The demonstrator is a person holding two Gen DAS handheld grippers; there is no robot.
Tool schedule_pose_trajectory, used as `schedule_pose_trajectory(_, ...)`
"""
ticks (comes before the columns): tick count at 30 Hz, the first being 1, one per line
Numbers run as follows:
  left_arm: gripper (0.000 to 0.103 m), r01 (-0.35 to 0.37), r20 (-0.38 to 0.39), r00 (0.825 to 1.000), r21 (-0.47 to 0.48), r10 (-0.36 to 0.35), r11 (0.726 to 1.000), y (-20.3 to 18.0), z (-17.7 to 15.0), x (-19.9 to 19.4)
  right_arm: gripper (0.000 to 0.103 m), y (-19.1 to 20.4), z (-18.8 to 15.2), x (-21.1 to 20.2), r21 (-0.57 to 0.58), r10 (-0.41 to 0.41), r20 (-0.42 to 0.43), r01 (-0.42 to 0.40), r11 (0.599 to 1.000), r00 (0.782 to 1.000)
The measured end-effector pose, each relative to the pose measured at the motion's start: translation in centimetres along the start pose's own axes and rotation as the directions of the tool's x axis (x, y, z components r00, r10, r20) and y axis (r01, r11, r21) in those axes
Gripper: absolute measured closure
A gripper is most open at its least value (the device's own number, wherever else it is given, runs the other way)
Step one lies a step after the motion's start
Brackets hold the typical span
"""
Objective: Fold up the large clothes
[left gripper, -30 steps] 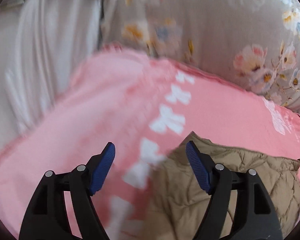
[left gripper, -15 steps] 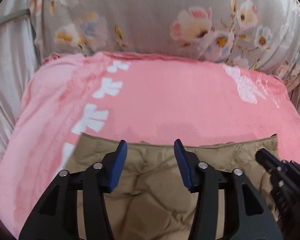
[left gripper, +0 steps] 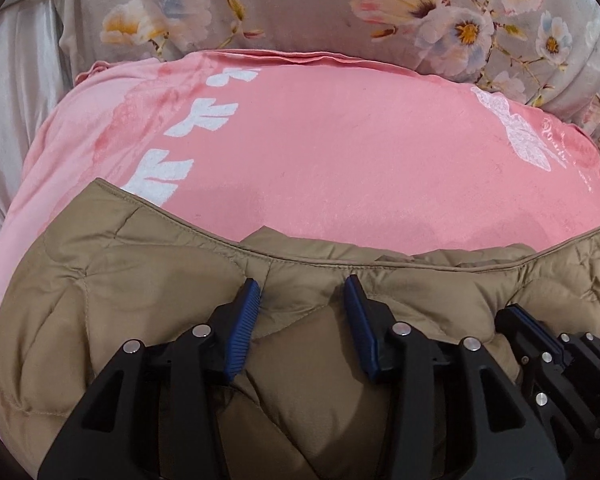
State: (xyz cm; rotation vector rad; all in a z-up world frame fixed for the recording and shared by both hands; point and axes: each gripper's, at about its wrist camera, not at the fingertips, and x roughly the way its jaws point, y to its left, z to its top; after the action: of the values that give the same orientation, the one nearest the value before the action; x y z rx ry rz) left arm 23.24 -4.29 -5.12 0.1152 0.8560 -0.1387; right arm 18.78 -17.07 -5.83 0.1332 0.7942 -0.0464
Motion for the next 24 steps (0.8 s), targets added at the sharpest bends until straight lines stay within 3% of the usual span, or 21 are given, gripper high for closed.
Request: schedule_pose_trajectory(24, 0.059, -0.021, 0.014, 1.0, 0.011, 0.02, 1.0, -0.2, -0.8, 1.1, 0.103, -0.7, -0.4, 1.1, 0.044, 0.035, -0.014, -0.035, 0.998, 0.999)
